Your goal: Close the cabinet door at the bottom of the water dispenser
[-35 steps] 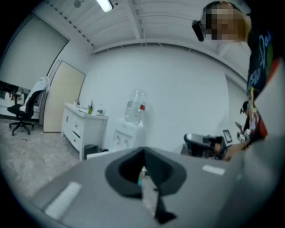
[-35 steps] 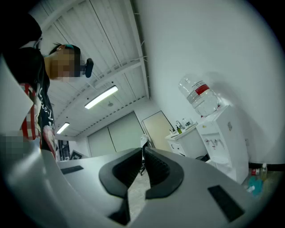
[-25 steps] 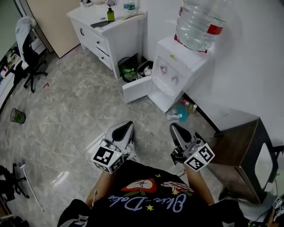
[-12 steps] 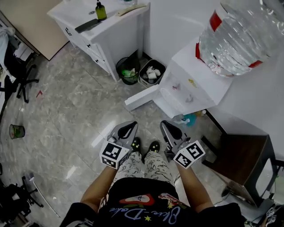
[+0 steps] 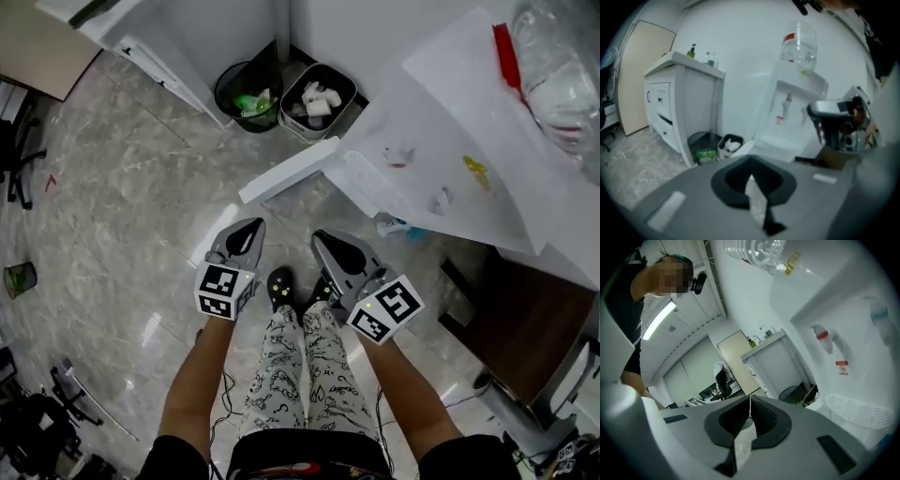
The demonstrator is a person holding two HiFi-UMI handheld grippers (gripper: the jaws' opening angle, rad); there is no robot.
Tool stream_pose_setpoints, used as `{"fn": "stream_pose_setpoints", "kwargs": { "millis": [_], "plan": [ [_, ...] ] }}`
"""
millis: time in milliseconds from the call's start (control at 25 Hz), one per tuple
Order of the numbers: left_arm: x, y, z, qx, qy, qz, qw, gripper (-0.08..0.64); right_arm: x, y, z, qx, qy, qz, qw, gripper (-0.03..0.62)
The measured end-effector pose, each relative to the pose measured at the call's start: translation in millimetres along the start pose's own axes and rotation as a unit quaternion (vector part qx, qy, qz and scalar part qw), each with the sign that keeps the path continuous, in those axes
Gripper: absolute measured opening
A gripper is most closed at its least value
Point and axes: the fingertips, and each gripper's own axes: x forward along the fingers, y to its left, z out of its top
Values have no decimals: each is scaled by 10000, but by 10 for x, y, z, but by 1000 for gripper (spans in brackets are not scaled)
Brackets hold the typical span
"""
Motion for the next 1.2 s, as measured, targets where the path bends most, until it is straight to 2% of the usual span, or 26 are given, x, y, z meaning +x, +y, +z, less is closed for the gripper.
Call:
{"fn": "stream_pose_setpoints", "kwargs": {
  "millis": [160, 320, 440, 640, 720, 840, 960, 1200],
  "plan": [
    [365, 514, -395, 235, 259, 372, 9987, 0, 244, -252, -333, 130, 120, -45, 9998, 17],
    [663, 973, -695, 905, 859, 607, 9903, 0, 294, -345, -216, 200, -301, -162, 9992, 17],
    [862, 1198, -751, 1280, 1117, 620, 9835, 0, 286, -334, -83, 184, -452, -48, 9988, 17],
    [1095, 1235, -821, 1619, 1372, 371, 9765, -1, 186, -470, -137, -86, -147, -212, 9996, 17],
    [1170, 1199, -842, 1604, 1389, 244, 9769, 0, 145, -579, -167, -83, -120, -342, 9993, 17],
    [1219, 1174, -830, 1302, 1229, 240, 9835, -3, 102, -692, -184, -19, -185, -483, 9987, 17],
    [1194, 1137, -868, 1103, 1176, 199, 9867, -3, 89, -695, -218, 81, -238, -522, 9983, 17],
    [1176, 1067, -887, 1344, 1247, 51, 9830, -3, 36, -605, -283, 219, -327, -539, 9978, 17]
  ]
}}
